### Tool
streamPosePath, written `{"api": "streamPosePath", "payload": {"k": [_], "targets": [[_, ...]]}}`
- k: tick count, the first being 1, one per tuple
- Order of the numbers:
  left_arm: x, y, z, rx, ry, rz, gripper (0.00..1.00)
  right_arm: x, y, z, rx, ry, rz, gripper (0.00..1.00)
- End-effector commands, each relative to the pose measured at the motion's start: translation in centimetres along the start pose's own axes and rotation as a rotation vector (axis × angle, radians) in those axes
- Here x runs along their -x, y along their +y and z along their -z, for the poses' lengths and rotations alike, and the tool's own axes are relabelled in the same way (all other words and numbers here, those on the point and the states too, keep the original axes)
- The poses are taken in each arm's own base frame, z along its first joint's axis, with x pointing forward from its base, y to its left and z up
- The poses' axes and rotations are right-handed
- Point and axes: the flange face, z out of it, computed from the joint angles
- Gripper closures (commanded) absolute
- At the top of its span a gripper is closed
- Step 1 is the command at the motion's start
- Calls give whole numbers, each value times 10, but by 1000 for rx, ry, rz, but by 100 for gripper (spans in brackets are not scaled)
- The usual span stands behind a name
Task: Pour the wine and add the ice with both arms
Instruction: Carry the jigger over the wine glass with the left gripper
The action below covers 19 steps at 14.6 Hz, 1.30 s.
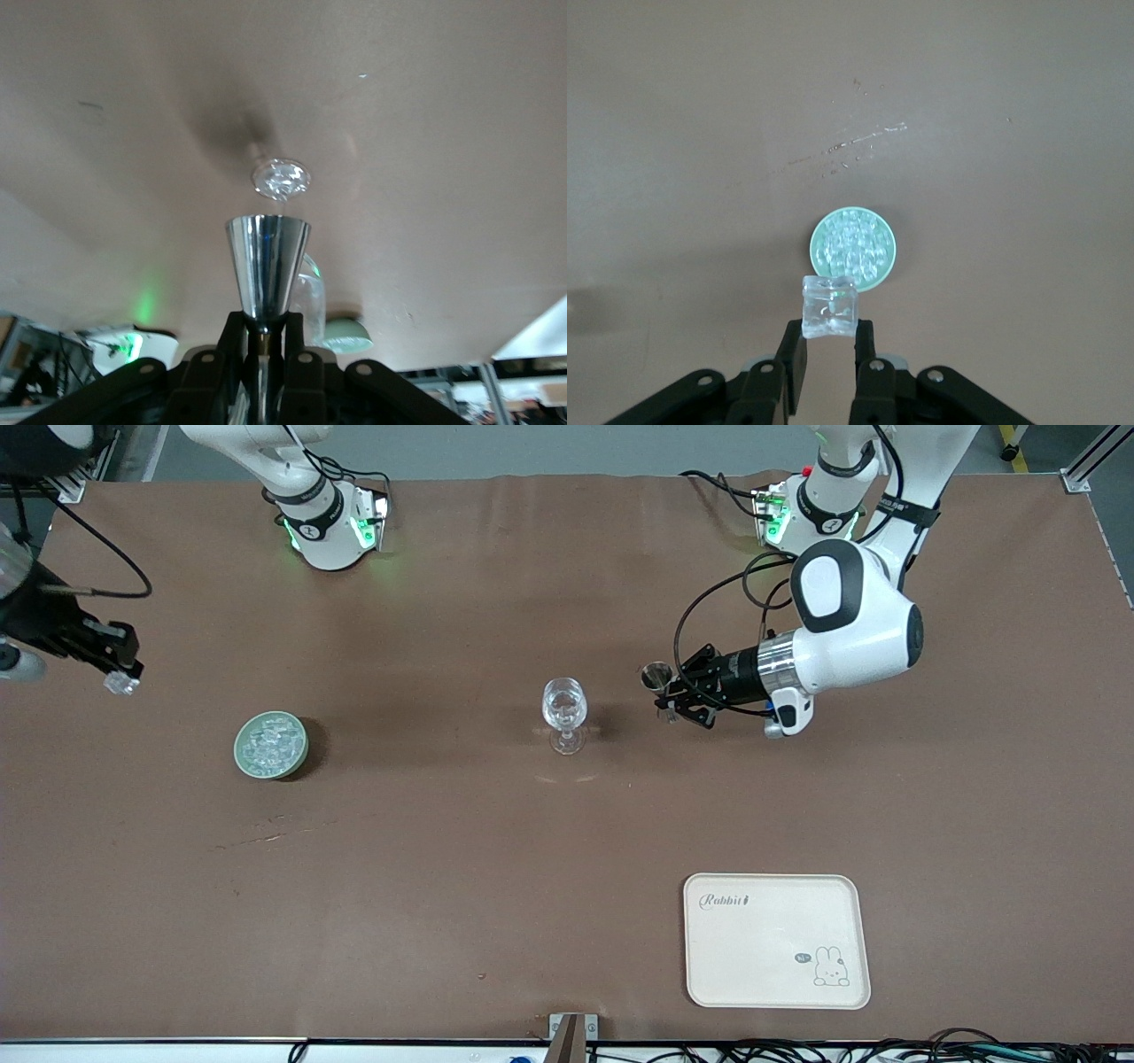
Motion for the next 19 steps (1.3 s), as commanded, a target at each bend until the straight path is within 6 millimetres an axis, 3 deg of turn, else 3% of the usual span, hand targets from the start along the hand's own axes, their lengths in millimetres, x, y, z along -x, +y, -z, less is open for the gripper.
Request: {"api": "streamPosePath", "payload": {"k": [1, 3, 10, 14, 19], "targets": [[17, 20, -17, -29, 25, 0, 100, 6, 3, 45, -14, -11, -9, 98], [25, 24, -28, -31, 46, 1, 100, 8, 7, 62, -19, 2, 10, 99], [46, 40, -52, -33, 62, 17, 100, 7, 5, 60, -24, 0, 19, 99], [58, 53, -71, -21, 88, 31, 100, -2, 6, 81, -69, 44, 6, 99], [67, 48, -79, -46, 142, -57, 100, -18, 3, 74, -74, 37, 4, 99]]}}
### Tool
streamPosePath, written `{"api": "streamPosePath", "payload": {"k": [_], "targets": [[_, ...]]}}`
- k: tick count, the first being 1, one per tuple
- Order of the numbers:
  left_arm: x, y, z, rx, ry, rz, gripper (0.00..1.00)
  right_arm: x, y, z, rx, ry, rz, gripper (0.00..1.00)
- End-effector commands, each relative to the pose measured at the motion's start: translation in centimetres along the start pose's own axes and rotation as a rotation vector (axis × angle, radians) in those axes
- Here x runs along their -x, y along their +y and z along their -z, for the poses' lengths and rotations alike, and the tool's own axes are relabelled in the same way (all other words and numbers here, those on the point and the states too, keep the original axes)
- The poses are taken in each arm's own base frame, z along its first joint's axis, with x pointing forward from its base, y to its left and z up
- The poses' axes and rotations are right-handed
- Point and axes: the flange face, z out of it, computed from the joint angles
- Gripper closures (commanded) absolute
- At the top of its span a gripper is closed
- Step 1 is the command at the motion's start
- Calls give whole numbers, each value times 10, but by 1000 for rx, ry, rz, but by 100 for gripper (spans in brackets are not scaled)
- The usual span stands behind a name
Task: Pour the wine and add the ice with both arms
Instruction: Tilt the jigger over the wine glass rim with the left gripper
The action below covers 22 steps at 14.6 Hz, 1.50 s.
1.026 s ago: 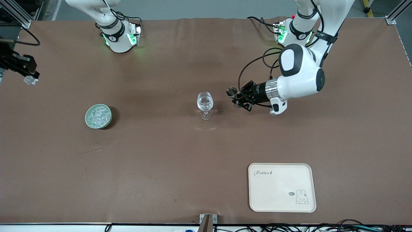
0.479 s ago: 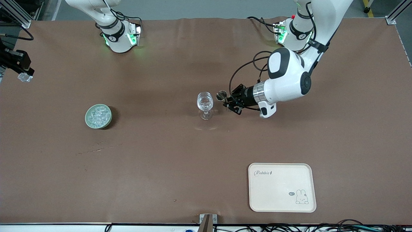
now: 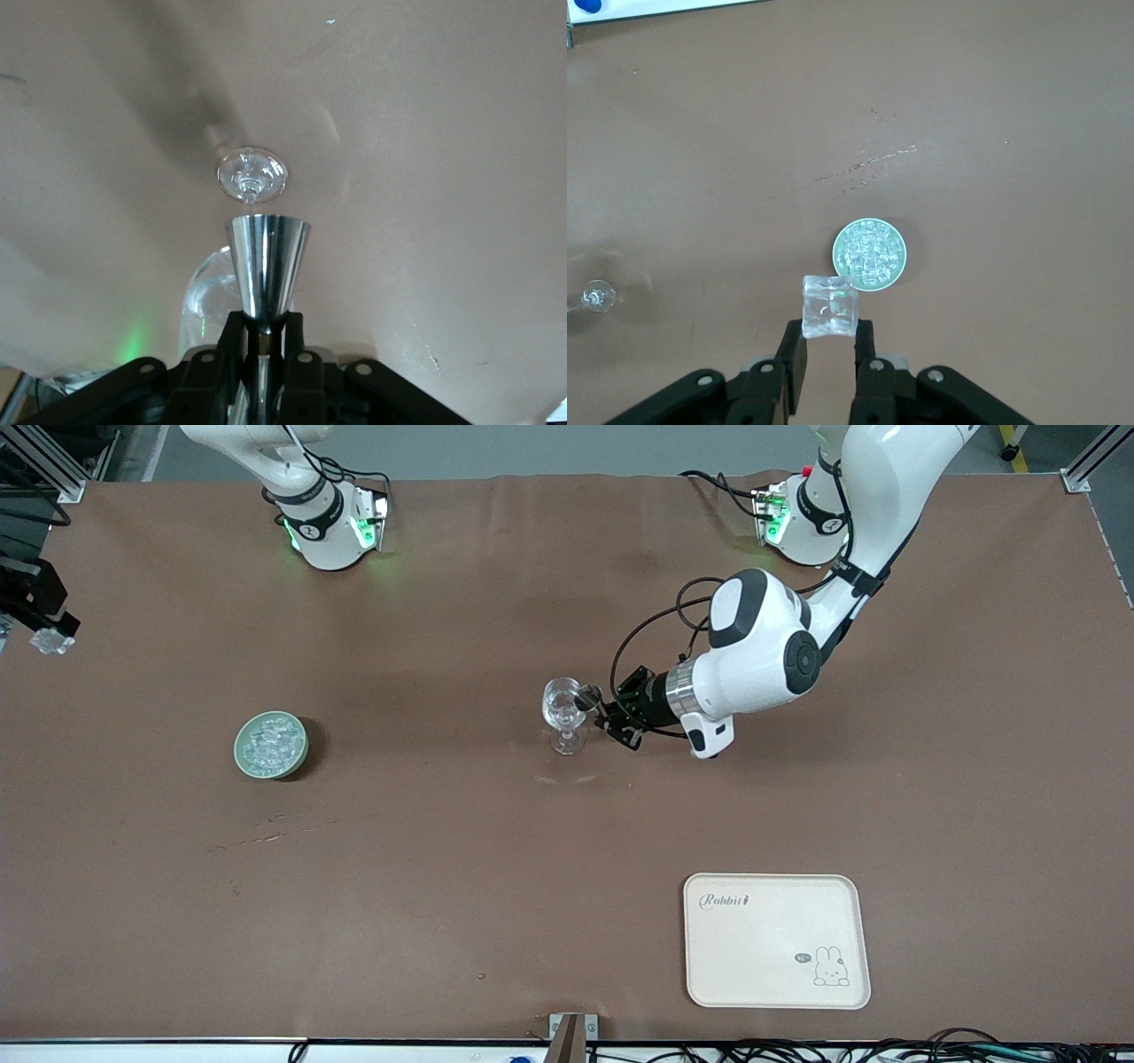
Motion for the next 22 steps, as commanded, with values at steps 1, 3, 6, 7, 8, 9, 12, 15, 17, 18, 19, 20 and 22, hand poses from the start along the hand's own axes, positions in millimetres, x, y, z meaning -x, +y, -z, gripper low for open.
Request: {"api": "streamPosePath", "payload": {"k": [1, 3, 6, 7, 8, 9, 12, 15, 17, 18, 19, 20, 22], "targets": [[8, 2, 0, 1, 18, -31, 100, -9, 1, 0, -23, -5, -1, 99], [10, 1, 1, 0, 27, -43, 100, -8, -1, 0, -24, -7, -1, 99], [14, -1, -2, -8, 59, -85, 100, -8, -3, -2, -27, -12, -6, 99], [18, -2, -3, -7, 74, -92, 100, -8, -3, -2, -27, -12, -6, 99], [19, -3, -4, -9, 94, -96, 100, -9, -2, -3, -27, -13, -7, 99], [20, -2, -4, -9, 109, -94, 100, -8, -4, -3, -27, -10, -3, 99], [22, -3, -4, -8, 129, -102, 100, -10, 0, -5, -26, -12, -10, 99], [30, -4, -6, 10, 168, -113, 100, -10, -3, -8, -23, -15, -7, 99], [38, -6, -7, 14, 174, -125, 100, -11, -3, -9, -23, -16, -6, 99], [38, -7, -7, 15, 184, -134, 100, -11, -3, -9, -23, -16, -6, 99], [39, -7, -7, 19, 194, -127, 100, -11, -5, -9, -24, -16, -3, 99], [41, -5, -5, 32, 204, -131, 100, -10, -7, -10, -24, -18, 2, 99], [43, -1, -3, 46, 226, -135, 100, -11, -8, -12, -22, -22, 3, 99]]}}
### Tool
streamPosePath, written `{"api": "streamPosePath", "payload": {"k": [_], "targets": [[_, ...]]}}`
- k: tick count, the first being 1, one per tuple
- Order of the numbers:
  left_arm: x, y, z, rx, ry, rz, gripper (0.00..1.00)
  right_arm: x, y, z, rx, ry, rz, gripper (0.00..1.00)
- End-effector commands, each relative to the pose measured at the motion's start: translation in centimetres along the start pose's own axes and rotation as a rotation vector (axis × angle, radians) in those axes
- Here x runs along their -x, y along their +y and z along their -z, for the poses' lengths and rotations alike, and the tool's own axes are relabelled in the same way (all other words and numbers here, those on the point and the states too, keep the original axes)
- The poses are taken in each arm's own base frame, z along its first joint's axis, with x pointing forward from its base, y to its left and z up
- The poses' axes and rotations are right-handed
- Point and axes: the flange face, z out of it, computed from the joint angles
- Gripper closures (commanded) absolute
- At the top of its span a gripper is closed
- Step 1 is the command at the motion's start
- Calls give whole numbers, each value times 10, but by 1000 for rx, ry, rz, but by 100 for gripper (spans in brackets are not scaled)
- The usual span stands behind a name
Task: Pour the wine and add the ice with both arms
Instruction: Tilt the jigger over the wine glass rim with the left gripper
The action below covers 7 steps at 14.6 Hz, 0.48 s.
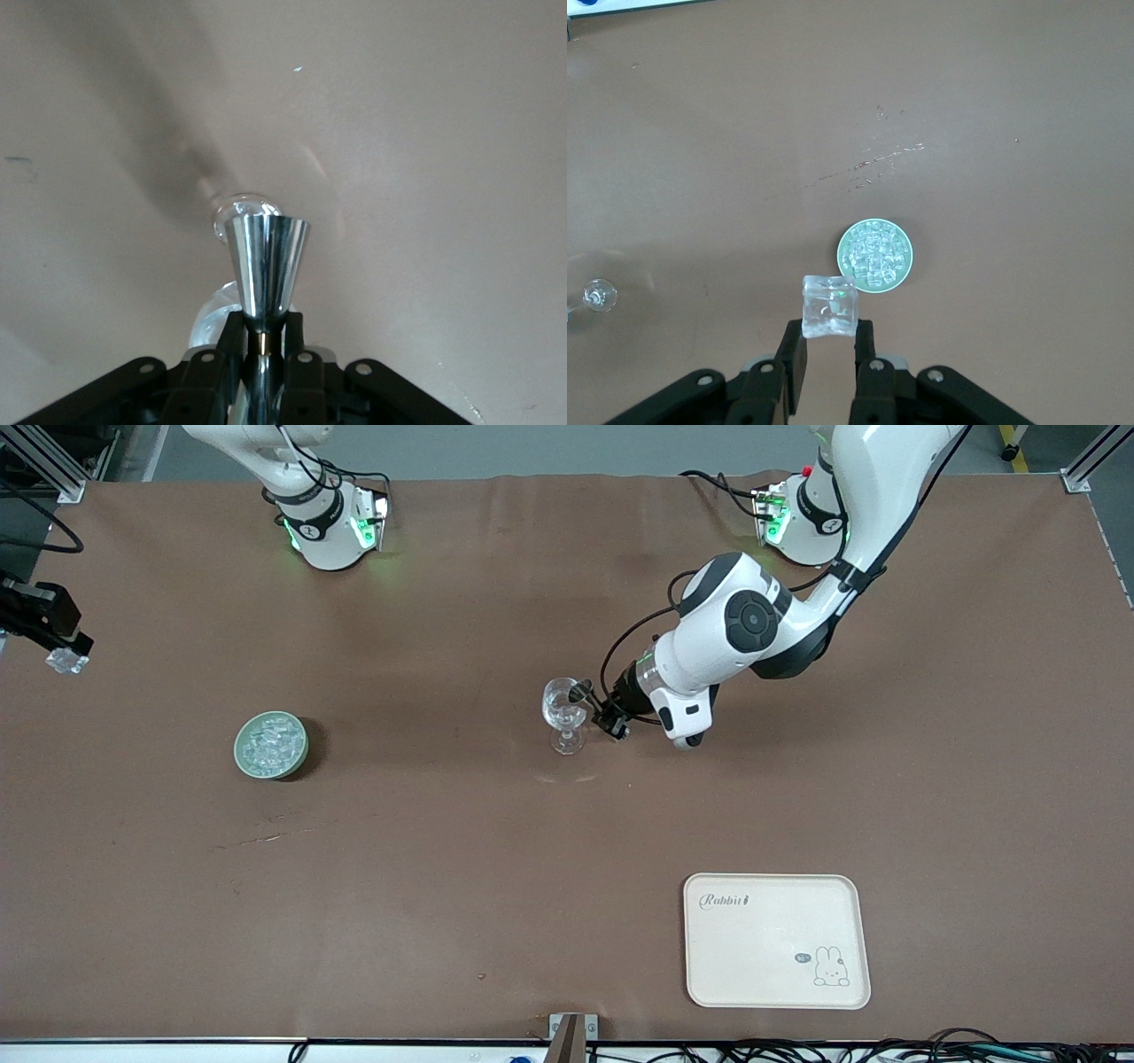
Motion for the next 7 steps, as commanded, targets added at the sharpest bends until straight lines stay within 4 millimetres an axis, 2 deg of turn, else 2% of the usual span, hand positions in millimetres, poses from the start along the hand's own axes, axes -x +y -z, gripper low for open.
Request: {"api": "streamPosePath", "payload": {"k": [1, 7], "targets": [[4, 8, 6, 26, 18, -9, 100, 0, -2, -1, -17, -5, -1, 99], [18, 7, 6, 39, 61, -44, 100, 1, -8, 0, -16, -2, 11, 99]]}}
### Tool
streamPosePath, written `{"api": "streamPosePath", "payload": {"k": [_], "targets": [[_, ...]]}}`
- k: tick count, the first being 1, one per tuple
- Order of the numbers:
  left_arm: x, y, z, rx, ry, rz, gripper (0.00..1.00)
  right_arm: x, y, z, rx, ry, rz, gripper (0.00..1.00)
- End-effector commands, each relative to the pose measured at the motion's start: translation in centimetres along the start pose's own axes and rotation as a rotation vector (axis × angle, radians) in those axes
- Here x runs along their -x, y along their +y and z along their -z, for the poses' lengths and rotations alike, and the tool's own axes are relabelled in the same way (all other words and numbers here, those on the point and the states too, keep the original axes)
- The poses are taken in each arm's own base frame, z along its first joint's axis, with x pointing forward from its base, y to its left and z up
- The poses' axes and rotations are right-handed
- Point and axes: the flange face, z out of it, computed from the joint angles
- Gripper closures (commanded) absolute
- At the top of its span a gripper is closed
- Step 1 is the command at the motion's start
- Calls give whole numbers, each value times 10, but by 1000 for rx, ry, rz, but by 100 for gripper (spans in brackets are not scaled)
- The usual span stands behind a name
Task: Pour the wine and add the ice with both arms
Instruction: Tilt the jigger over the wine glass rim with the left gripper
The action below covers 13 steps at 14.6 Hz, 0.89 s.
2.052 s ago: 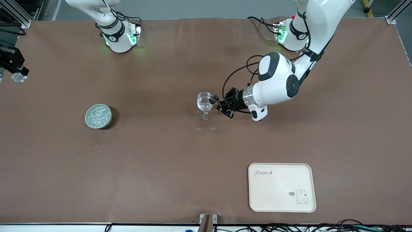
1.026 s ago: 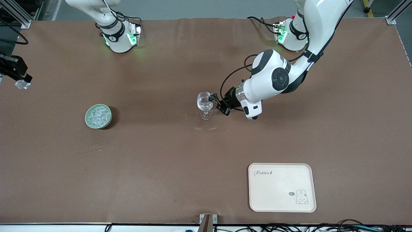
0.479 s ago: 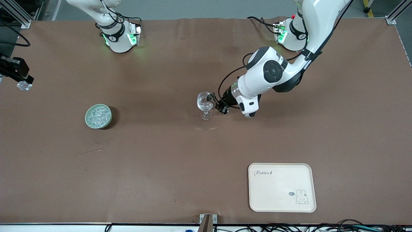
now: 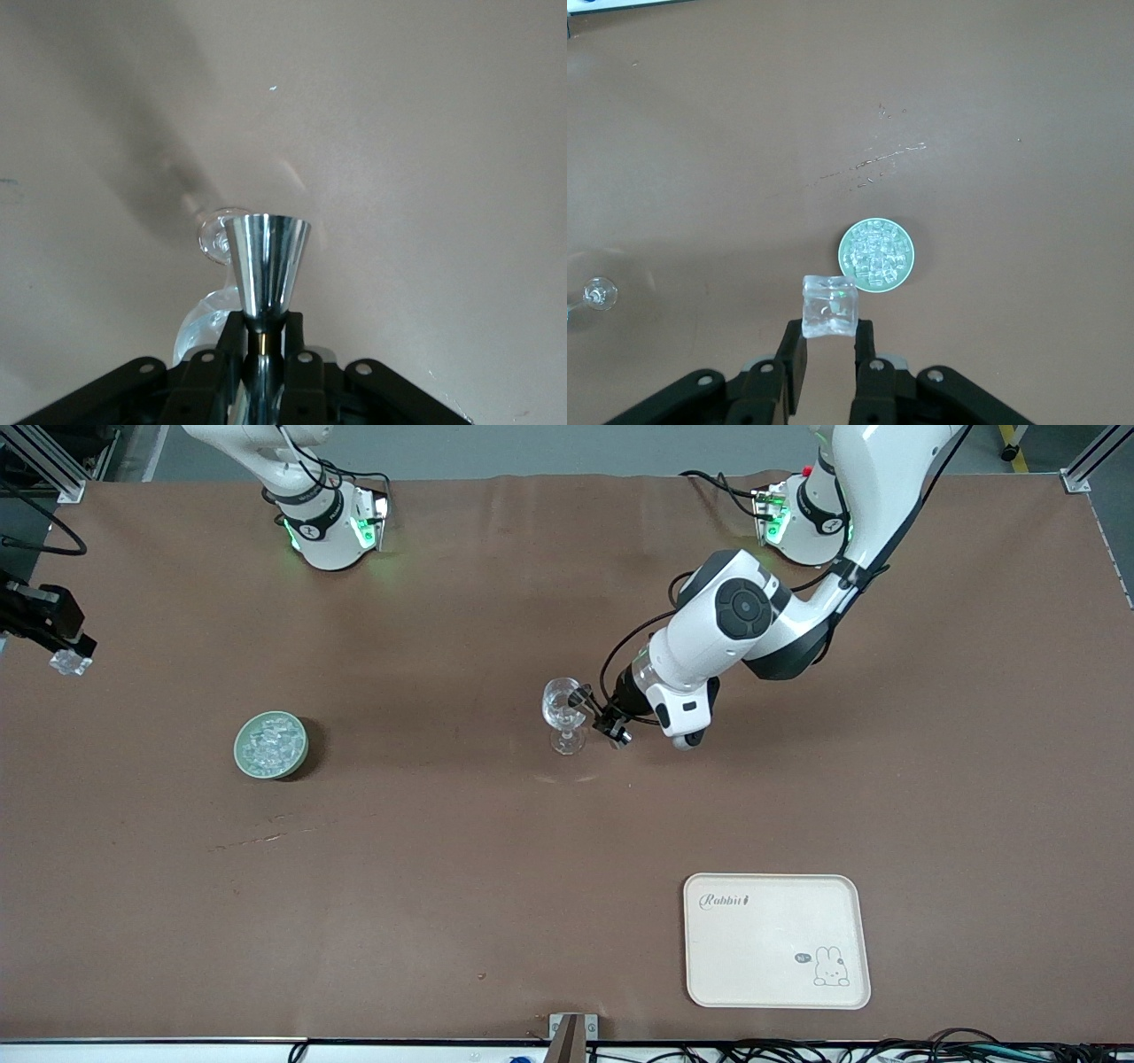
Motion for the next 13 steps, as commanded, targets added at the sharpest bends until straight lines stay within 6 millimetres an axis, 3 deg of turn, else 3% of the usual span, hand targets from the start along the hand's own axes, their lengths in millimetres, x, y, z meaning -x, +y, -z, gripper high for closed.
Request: {"api": "streamPosePath", "payload": {"k": [1, 13], "targets": [[9, 3, -1, 13, 15, -9, 100, 2, -6, 2, -14, 2, 7, 99], [9, 5, 11, 9, -71, 77, 100, 2, -9, 2, -15, 2, 10, 99]]}}
